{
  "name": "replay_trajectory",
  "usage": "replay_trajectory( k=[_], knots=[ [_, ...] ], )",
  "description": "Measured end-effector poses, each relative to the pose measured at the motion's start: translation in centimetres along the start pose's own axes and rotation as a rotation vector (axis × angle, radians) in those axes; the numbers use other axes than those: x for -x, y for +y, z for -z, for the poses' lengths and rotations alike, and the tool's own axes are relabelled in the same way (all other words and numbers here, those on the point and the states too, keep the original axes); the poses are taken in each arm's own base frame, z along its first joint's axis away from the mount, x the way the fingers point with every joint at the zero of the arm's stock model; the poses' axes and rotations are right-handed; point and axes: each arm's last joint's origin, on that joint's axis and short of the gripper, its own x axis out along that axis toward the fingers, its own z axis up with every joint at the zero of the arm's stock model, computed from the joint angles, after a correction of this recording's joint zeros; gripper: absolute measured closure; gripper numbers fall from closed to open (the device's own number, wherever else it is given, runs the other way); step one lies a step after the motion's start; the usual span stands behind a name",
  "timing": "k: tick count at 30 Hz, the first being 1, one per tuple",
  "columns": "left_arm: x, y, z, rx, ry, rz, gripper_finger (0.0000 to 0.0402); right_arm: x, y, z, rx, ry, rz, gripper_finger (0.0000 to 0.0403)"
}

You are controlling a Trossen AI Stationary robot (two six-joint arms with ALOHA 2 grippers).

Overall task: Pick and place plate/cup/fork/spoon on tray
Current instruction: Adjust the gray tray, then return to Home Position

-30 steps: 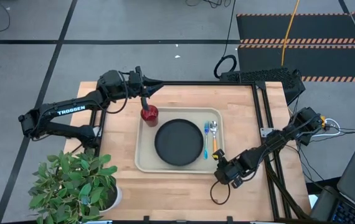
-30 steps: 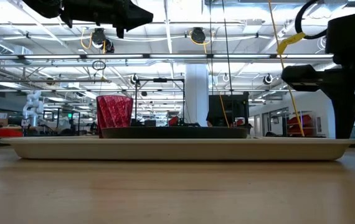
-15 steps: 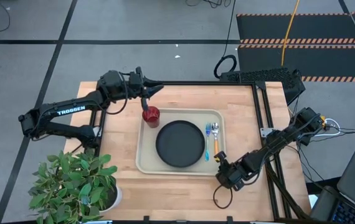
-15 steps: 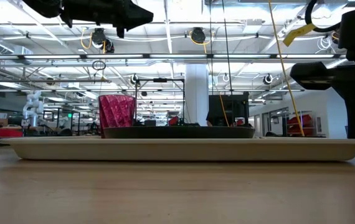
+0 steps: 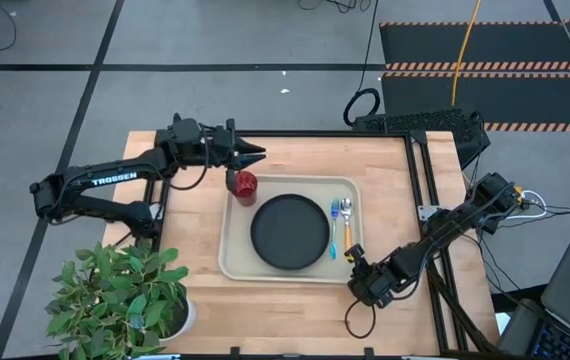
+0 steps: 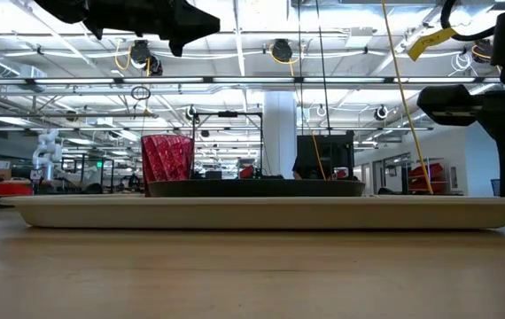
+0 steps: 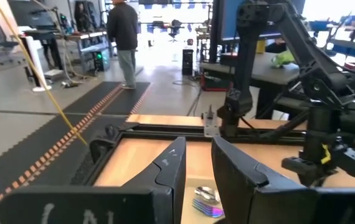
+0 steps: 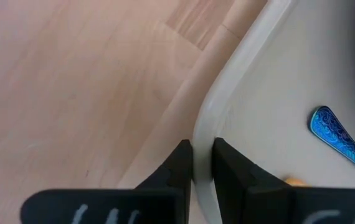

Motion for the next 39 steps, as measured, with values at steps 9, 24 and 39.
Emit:
replay_trajectory(
  k=[9, 24, 39],
  knots=[
    [-0.4, -1.4, 0.0, 0.034, 0.005, 0.056, 0.0321, 0.0, 0.1, 0.0, -0.008, 0.0, -0.003, 0.0373],
    [-0.8, -2.7, -0.1, 0.043, 0.004, 0.082, 0.0321, 0.1, 0.5, 0.0, 0.007, -0.01, 0.03, 0.0361],
    [-0.8, -2.6, -0.1, 0.02, 0.003, 0.06, 0.0321, 0.3, 0.6, -0.6, -0.007, -0.078, 0.008, 0.028]
  ],
)
